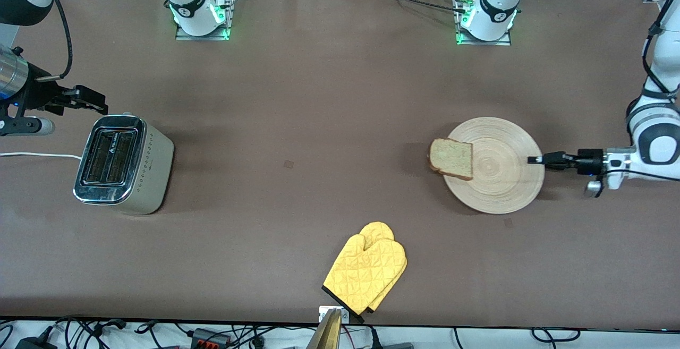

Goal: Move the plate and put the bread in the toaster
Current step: 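Push the wooden plate with bread toward the table center with the left gripper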

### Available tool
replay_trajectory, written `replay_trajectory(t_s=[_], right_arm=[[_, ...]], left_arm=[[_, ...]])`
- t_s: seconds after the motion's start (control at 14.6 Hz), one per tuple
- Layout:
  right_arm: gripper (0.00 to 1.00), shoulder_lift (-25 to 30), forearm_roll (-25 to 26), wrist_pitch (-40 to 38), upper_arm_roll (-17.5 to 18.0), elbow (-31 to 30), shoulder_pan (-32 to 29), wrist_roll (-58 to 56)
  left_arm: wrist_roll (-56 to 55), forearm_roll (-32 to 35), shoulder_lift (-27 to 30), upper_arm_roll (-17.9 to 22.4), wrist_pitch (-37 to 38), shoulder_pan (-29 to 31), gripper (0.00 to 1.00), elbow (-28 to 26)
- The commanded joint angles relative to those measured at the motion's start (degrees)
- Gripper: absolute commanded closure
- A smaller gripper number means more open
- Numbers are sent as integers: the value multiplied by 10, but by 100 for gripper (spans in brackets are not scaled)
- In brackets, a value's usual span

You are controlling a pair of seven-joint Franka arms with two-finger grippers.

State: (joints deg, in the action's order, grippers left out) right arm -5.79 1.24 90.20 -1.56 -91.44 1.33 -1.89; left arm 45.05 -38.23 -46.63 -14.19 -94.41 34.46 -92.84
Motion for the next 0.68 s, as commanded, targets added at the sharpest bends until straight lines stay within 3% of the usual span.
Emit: replay_trajectory(t_s=[0.0,0.27,0.62], right_arm=[[0,-6,0,-16,1,11,-3,0],[0,-7,0,-17,1,12,-3,-3],[0,-7,-1,-26,2,11,-2,-2]], left_arm=[[-51,-16,6,-86,-7,4,99,-13],[-130,-21,0,-219,-192,-17,99,-95],[-103,-110,-10,-227,-305,-146,99,-113]])
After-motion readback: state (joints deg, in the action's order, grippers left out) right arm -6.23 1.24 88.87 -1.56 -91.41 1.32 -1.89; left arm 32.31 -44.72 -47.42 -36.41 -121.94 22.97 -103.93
